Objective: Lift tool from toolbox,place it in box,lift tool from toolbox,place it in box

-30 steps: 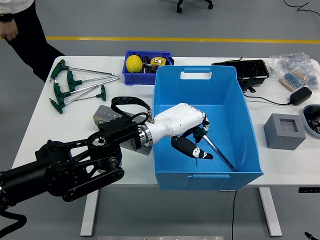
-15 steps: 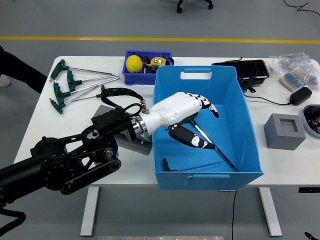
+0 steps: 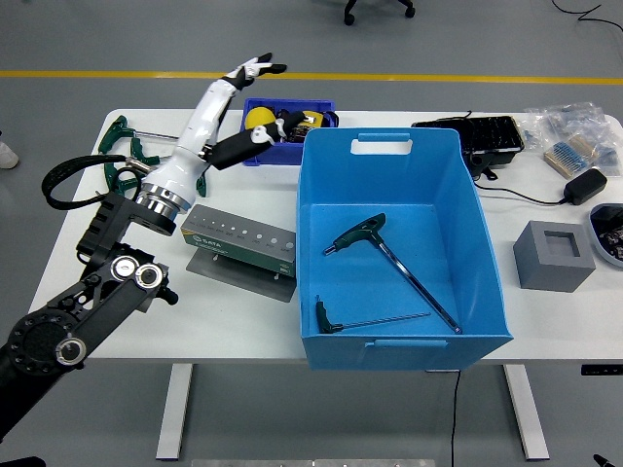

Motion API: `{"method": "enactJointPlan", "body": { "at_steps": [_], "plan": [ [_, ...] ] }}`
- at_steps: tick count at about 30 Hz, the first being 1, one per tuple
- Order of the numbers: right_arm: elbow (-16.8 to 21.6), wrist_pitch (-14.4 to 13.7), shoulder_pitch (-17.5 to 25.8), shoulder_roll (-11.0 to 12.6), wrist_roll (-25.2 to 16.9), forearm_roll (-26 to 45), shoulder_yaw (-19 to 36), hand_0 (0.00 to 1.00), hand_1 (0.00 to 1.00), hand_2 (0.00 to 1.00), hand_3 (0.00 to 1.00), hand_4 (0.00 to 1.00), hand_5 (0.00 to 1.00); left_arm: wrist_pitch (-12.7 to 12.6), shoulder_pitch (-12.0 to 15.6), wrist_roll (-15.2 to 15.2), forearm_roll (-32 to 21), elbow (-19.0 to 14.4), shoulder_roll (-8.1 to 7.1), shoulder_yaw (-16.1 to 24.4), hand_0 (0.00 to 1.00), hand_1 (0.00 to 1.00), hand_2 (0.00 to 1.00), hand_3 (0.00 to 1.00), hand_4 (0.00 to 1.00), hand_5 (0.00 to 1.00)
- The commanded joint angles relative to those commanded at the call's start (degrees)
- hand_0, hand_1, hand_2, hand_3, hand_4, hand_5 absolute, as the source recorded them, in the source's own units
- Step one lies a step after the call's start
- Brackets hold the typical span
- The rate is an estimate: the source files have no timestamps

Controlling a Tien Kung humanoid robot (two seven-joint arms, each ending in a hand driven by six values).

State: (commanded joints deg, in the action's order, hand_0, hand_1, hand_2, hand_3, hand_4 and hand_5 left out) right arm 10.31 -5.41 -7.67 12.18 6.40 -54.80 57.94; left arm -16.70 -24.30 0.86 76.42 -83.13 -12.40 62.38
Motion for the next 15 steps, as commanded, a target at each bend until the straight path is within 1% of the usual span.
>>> {"method": "enactJointPlan", "body": {
  "at_steps": [1, 2, 3, 4, 6, 7, 8, 9, 12, 13, 14, 15],
  "plan": [
    [0.0, -0.03, -0.03, 0.04, -0.04, 0.18, -0.11, 0.731, 0.667, 0.716, 0.652, 0.912, 0.804, 0.43, 0.68, -0.85, -2.17, -0.45, -0.74, 2.23, 0.881, 0.876, 0.869, 0.777, 0.998, 0.752],
    [0.0, -0.07, -0.05, 0.08, -0.08, 0.34, -0.17, 0.731, 0.667, 0.716, 0.652, 0.912, 0.804, 0.66, 1.24, -1.26, -4.56, -0.82, -1.38, 4.75, 0.881, 0.876, 0.869, 0.777, 0.998, 0.752],
    [0.0, -0.13, -0.07, 0.1, -0.08, 0.52, -0.25, 0.731, 0.667, 0.717, 0.651, 0.912, 0.804, 0.91, 2.11, -1.55, -6.68, -1.33, -2.22, 6.8, 0.883, 0.889, 0.887, 0.784, 0.998, 0.779],
    [0.0, -0.14, -0.06, 0.12, -0.11, 0.69, -0.41, 0.731, 0.667, 0.717, 0.651, 0.912, 0.804, 1.01, 3.08, -1.66, -9.29, -1.74, -2.96, 8.43, 0.883, 0.889, 0.887, 0.784, 0.998, 0.779],
    [0.0, -0.12, -0.01, 0.11, -0.14, 0.86, -0.65, 0.731, 0.667, 0.717, 0.651, 0.912, 0.804, 1.4, 4.88, -1.7, -13.69, -2.02, -3.85, 9.06, 0.883, 0.889, 0.887, 0.784, 0.998, 0.779],
    [0.0, -0.11, 0.03, 0.07, -0.13, 0.8, -0.66, 0.731, 0.667, 0.717, 0.651, 0.912, 0.804, 2.28, 6.23, -2.02, -16.3, -1.84, -4.06, 8.86, 0.883, 0.889, 0.887, 0.784, 0.998, 0.779],
    [0.0, -0.09, 0.06, -0.01, -0.14, 0.82, -0.72, 0.731, 0.667, 0.717, 0.651, 0.912, 0.804, 3.07, 7.78, -2.14, -18.91, -1.38, -3.88, 8.57, 0.883, 0.889, 0.887, 0.784, 0.998, 0.779],
    [0.0, -0.06, 0.05, -0.07, -0.15, 0.85, -0.79, 0.73, 0.667, 0.716, 0.651, 0.912, 0.805, 3.54, 9.1, -2.03, -21.14, -1.02, -3.58, 8.42, 0.895, 0.92, 0.905, 0.8, 0.998, 0.87],
    [0.0, 0.02, -0.09, -0.3, -0.35, 1.15, -1.07, 0.73, 0.667, 0.716, 0.651, 0.912, 0.805, 4.25, 14.65, -0.38, -28.55, -0.51, -0.33, 9.69, 0.895, 0.92, 0.905, 0.8, 0.998, 0.87],
    [0.0, 0.01, -0.1, -0.33, -0.37, 1.19, -1.08, 0.73, 0.667, 0.716, 0.651, 0.912, 0.805, 4.22, 15.99, -0.02, -30.74, -0.56, 0.36, 10.01, 0.895, 0.92, 0.905, 0.8, 0.998, 0.87],
    [0.0, 0.01, -0.1, -0.41, -0.37, 1.12, -1.03, 0.73, 0.667, 0.716, 0.651, 0.912, 0.805, 3.91, 17.9, 1.05, -32.97, -0.99, 1.68, 10.92, 0.895, 0.92, 0.905, 0.8, 0.998, 0.87],
    [0.0, 0.03, -0.08, -0.47, -0.32, 0.98, -0.98, 0.731, 0.667, 0.716, 0.651, 0.912, 0.804, 3.78, 19.88, 2.08, -35.37, -1.53, 3.11, 11.92, 0.888, 0.898, 0.911, 0.807, 0.998, 0.9]
  ]
}}
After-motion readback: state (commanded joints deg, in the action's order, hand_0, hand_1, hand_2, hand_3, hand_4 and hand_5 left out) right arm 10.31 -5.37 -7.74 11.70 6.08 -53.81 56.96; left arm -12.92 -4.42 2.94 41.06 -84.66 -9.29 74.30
